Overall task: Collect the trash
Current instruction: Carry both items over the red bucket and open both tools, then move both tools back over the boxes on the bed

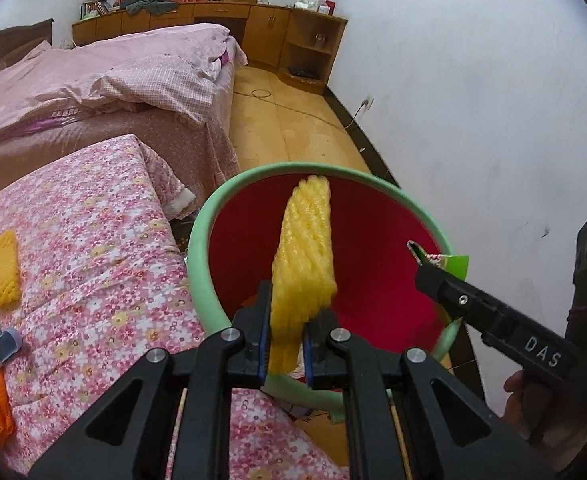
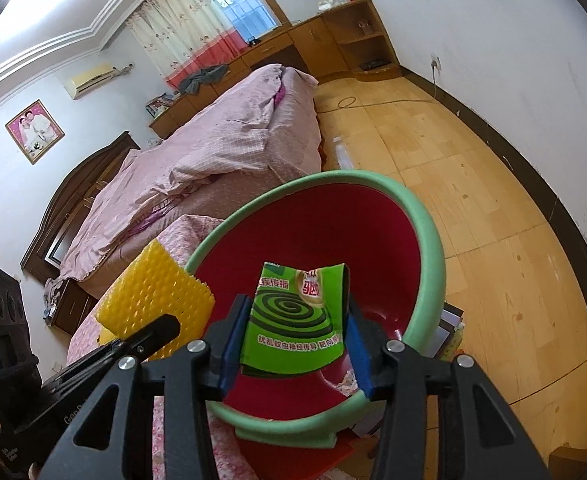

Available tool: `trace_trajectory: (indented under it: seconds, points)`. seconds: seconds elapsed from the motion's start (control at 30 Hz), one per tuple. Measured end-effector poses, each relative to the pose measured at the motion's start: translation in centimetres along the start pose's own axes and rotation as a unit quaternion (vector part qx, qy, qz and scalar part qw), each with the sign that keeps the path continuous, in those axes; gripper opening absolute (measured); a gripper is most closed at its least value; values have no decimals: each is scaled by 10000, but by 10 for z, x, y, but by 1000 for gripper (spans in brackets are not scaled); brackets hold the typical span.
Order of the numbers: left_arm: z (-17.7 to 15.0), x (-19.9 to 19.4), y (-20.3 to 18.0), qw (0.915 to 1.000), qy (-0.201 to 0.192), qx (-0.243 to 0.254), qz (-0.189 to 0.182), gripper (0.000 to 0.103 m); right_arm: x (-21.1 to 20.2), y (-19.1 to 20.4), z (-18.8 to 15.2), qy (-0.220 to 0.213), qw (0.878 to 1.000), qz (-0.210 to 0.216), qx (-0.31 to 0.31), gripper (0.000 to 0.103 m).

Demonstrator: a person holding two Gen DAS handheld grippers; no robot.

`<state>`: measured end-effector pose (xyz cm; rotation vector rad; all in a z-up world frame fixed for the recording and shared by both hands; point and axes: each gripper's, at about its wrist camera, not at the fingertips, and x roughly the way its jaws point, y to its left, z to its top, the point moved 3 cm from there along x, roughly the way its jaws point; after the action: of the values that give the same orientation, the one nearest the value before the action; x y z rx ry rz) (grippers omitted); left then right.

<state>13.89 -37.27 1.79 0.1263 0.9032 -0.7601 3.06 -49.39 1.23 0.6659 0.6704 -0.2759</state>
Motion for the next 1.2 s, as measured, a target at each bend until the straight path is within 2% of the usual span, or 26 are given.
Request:
trace_trajectory:
  seconds: [0.07, 0.13, 0.4, 0.77, 1.2]
  points:
    - [0, 3, 0, 10000, 34, -22, 36, 34, 3, -4, 1, 20, 10000, 5, 43, 51]
    - [1, 3, 1, 10000, -3, -79, 37, 39, 4, -6, 1, 28, 10000, 34, 72, 52]
    - [2, -6, 7, 9998, -61, -132, 139, 39, 1, -6, 2, -27, 9998, 156, 117, 62]
    - [-10, -41, 29, 9986, -263, -376, 281, 39, -23, 12, -2, -209, 9995, 250, 11, 62]
    - [-32, -105, 64, 9935, -645, -707, 618, 39, -45, 49, -18, -261, 9985, 427, -217, 62]
